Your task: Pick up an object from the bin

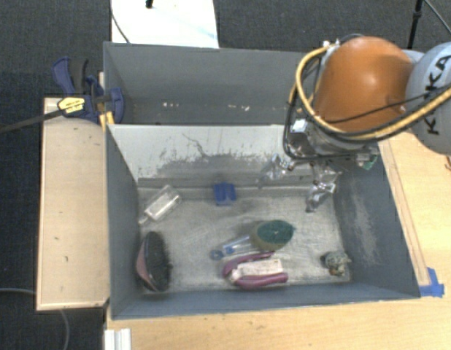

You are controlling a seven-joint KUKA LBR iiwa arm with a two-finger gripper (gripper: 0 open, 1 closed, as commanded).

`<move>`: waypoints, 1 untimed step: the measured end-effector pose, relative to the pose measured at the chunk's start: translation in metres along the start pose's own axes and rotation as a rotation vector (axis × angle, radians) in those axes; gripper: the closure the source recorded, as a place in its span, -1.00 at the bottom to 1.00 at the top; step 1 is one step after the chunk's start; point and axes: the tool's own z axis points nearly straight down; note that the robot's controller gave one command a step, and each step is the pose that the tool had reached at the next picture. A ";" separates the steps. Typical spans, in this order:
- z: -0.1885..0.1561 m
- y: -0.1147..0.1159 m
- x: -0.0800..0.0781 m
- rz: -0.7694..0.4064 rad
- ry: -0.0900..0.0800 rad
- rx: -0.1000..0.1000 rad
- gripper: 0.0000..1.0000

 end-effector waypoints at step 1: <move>0.121 0.056 0.001 -0.404 -0.003 0.003 -1.00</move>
Offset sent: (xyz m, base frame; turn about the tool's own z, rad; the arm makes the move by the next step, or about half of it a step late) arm -0.0485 0.0299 -0.1220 -0.4075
